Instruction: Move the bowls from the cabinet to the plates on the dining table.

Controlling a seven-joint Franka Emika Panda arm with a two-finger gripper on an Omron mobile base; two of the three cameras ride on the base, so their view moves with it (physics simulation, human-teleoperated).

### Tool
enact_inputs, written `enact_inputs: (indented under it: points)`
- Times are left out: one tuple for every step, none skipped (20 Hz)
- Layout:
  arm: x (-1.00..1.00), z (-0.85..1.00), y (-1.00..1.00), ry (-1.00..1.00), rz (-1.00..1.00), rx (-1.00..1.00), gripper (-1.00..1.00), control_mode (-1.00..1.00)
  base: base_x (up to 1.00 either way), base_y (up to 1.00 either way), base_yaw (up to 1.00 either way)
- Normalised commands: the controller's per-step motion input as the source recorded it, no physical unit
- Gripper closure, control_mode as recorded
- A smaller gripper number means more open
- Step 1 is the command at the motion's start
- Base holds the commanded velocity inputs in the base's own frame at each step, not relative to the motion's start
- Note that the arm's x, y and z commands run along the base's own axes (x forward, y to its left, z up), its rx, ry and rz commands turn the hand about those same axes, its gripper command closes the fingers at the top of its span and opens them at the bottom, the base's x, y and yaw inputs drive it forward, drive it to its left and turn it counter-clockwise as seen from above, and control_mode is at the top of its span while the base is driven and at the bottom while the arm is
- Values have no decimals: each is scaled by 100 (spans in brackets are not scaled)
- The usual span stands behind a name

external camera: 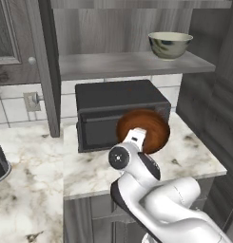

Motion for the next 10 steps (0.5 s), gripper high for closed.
enact_inputs:
  points:
    - [0, -55, 0, 0, 0, 0, 100, -100, 0, 0, 0]
    - [0, -45, 0, 0, 0, 0, 100, -100, 0, 0, 0]
    - [0, -26, 0, 0, 0, 0, 100, -100, 0, 0, 0]
    - [0, 0, 0, 0, 0, 0, 100, 100, 0, 0, 0]
    - [0, 0, 0, 0, 0, 0, 100, 100, 0, 0, 0]
    - [0, 0, 0, 0, 0, 0, 100, 100, 0, 0, 0]
    - [0, 0, 0, 0, 0, 0, 100, 100, -26, 0, 0]
    - [0, 0, 0, 0, 0, 0, 100, 100, -39, 0, 0]
    - [0, 0, 0, 0, 0, 0, 100, 100, -66, 0, 0]
    - [0, 0, 0, 0, 0, 0, 100, 100, -83, 0, 0]
